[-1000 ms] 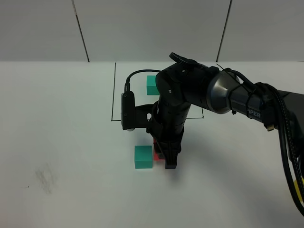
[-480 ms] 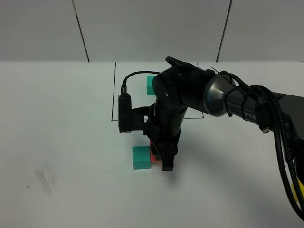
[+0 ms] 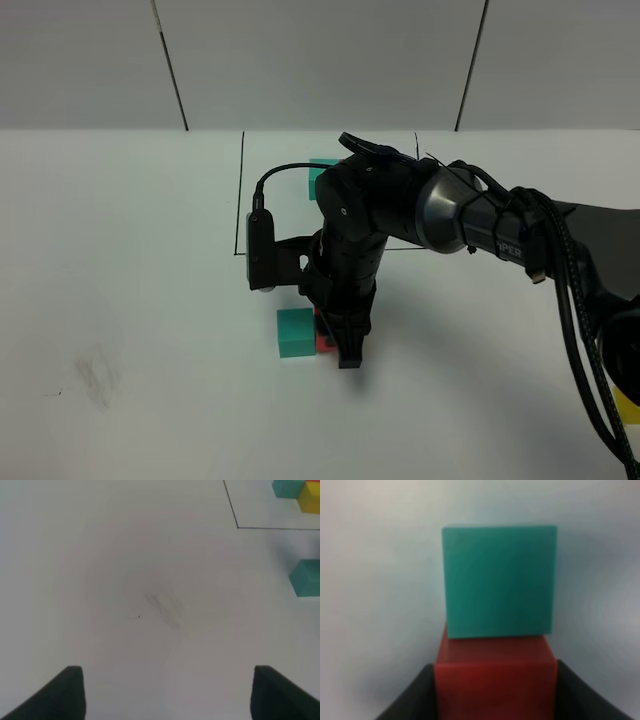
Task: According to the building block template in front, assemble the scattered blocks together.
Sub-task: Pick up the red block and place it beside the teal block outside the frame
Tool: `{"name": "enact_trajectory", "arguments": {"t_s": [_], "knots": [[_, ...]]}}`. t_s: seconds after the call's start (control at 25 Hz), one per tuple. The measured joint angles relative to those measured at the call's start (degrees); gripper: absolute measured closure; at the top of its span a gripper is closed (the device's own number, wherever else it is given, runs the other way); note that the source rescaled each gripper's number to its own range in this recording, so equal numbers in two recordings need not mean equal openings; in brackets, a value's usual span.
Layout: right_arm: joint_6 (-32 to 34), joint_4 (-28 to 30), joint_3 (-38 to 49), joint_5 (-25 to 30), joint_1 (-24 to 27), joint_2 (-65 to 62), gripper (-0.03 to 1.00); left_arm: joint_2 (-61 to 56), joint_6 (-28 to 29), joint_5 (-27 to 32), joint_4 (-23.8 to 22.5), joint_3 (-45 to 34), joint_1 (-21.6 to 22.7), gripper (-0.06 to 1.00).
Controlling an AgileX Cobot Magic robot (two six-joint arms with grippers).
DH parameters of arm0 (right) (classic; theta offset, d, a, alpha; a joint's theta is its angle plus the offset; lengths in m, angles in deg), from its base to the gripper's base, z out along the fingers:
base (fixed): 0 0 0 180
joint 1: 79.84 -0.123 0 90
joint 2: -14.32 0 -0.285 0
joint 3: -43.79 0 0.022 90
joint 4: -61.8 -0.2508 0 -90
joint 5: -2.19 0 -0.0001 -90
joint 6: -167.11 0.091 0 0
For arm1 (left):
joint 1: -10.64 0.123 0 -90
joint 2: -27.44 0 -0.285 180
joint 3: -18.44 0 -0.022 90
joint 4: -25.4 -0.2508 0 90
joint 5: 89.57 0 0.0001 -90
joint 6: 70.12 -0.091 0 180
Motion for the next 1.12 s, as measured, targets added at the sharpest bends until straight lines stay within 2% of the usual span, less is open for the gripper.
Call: {"name": "enact_trajectory", "arguments": {"t_s": [0.64,1.12], "knots": [[0.31,0.76,-0.26,-0.67,0.00,2.18,0.75,0.00,0.07,0.00,0.00,0.00,0.00,0.38],[1.94,1.39,-0.32,-0.18,1.83,2.18,0.75,0.00,0.07,0.00,0.00,0.00,0.00,0.38]]}}
